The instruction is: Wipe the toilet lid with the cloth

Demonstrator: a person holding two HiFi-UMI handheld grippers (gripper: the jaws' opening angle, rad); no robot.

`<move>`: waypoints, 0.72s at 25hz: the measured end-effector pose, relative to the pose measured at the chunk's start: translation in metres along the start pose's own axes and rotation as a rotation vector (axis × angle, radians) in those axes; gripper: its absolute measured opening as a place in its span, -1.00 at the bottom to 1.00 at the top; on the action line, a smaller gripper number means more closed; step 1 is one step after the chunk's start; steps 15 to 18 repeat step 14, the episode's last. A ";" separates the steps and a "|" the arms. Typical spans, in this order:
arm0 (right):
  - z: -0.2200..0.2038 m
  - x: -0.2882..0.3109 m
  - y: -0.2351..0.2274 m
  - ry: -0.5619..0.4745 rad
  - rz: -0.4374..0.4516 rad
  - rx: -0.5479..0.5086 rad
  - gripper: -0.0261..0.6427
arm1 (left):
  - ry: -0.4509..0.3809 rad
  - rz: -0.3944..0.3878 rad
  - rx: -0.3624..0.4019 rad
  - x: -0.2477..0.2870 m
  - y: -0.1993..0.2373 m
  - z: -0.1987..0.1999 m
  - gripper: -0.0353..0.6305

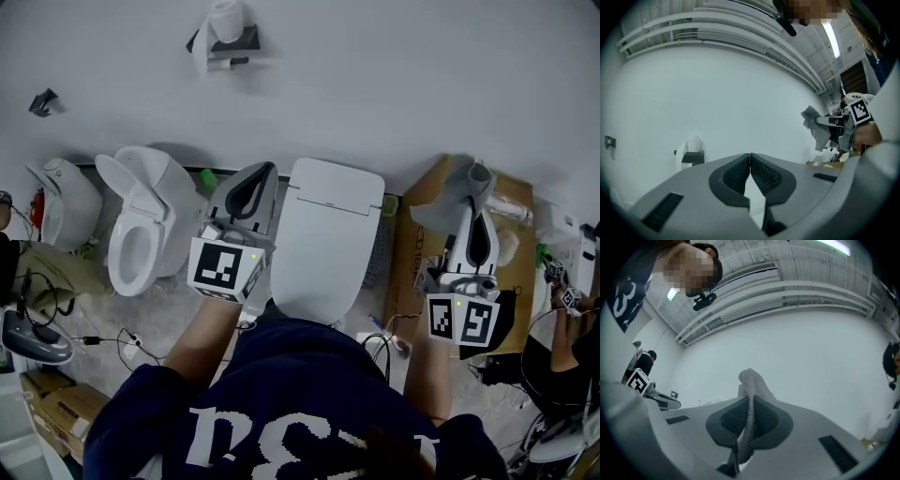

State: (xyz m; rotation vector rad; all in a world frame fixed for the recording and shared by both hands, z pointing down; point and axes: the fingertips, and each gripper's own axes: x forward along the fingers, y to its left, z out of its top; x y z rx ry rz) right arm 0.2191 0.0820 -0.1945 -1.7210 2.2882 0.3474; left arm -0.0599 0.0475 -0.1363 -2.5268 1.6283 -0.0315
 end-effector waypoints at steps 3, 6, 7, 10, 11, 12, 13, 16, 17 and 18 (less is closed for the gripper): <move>0.008 -0.004 -0.001 -0.004 0.002 -0.017 -0.85 | 0.008 0.007 0.040 -0.007 -0.008 0.001 -0.83; 0.015 -0.010 0.000 -0.001 0.008 -0.033 -0.85 | 0.003 0.008 0.064 -0.013 -0.017 0.009 -0.83; 0.014 -0.008 0.000 0.003 0.011 -0.036 -0.85 | 0.001 0.009 0.063 -0.012 -0.018 0.010 -0.83; 0.003 -0.002 0.002 0.023 0.029 -0.057 -0.85 | -0.009 0.017 0.037 -0.006 -0.015 0.007 -0.83; 0.001 -0.001 0.003 0.028 0.036 -0.070 -0.85 | -0.015 0.020 0.024 -0.005 -0.014 0.007 -0.83; -0.001 0.000 0.004 0.032 0.041 -0.081 -0.85 | -0.022 0.022 0.013 -0.004 -0.014 0.007 -0.83; -0.002 0.000 0.005 0.034 0.044 -0.091 -0.85 | -0.029 0.023 0.002 -0.004 -0.014 0.008 -0.83; -0.002 0.000 0.005 0.035 0.047 -0.101 -0.85 | -0.036 0.024 -0.007 -0.003 -0.015 0.008 -0.83; -0.002 0.000 0.005 0.035 0.047 -0.101 -0.85 | -0.036 0.024 -0.007 -0.003 -0.015 0.008 -0.83; -0.002 0.000 0.005 0.035 0.047 -0.101 -0.85 | -0.036 0.024 -0.007 -0.003 -0.015 0.008 -0.83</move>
